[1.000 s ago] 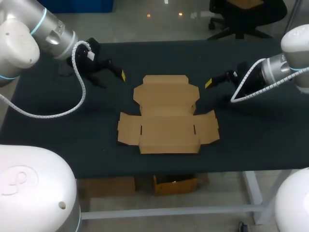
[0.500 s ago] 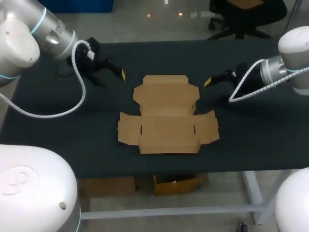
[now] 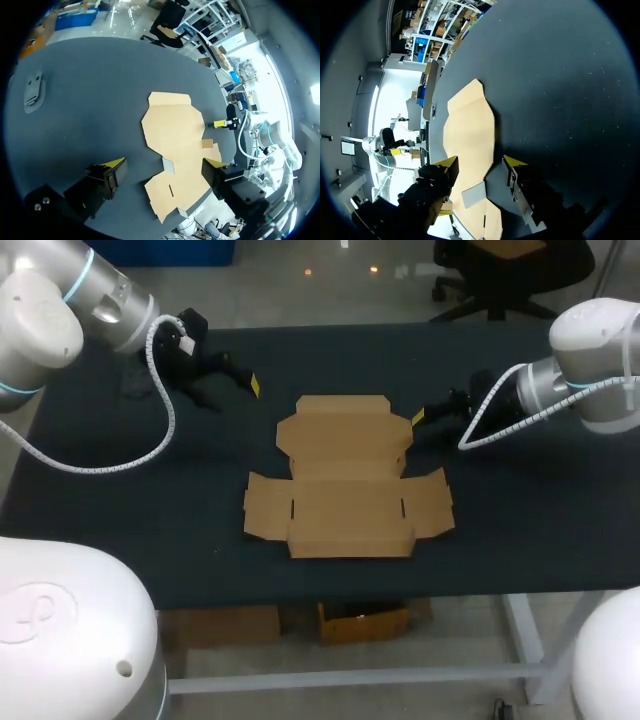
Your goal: Assemble the packaging by folding the flat box into shape, placing the metal phone stand inside, and closing the box properly
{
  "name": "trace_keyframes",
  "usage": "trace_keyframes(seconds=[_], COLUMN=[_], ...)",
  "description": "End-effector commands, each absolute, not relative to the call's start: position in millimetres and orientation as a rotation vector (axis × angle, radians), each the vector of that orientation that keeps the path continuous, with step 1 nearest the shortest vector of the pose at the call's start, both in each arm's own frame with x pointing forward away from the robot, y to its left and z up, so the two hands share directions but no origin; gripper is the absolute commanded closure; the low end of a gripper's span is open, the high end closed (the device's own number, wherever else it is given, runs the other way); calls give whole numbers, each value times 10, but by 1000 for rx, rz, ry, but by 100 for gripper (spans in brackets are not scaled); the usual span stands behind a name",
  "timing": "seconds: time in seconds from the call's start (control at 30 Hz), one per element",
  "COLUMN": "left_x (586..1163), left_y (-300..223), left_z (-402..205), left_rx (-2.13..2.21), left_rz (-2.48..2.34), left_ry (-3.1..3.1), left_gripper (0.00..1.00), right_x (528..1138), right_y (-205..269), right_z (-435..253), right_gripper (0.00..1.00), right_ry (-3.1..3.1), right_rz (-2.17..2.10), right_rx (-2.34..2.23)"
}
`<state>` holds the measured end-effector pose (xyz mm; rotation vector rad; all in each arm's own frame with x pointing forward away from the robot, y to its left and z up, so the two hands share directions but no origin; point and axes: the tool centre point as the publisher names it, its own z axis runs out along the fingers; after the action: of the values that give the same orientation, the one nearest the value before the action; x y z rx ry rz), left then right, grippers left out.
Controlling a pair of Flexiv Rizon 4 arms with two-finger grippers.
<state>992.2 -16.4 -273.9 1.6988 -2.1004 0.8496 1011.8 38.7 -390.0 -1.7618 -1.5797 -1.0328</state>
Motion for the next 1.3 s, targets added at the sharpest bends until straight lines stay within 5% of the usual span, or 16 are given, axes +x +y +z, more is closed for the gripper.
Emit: trace_keyframes(seconds=[0.03, 1.03, 1.2, 1.3], left_x=[9950, 9978, 9974, 9975], left_y=[-183, -228, -207, -196], left_z=[-2734, -2740, -2753, -2764], left_rx=[1693, 1693, 1694, 1689], left_rz=[851, 884, 888, 890], left_ry=[-2105, -2102, -2096, -2092], left_gripper=[0, 0, 0, 0], right_x=[10181, 10208, 10202, 10186], right_y=[390, 782, 826, 829], right_z=[-3970, -4097, -4077, -4047], right_gripper=[45, 60, 79, 100], right_ry=[-1571, -1510, -1508, -1509], right_rz=[-1019, -1005, -1016, -1041], right_rx=[-1751, -1636, -1621, -1611])
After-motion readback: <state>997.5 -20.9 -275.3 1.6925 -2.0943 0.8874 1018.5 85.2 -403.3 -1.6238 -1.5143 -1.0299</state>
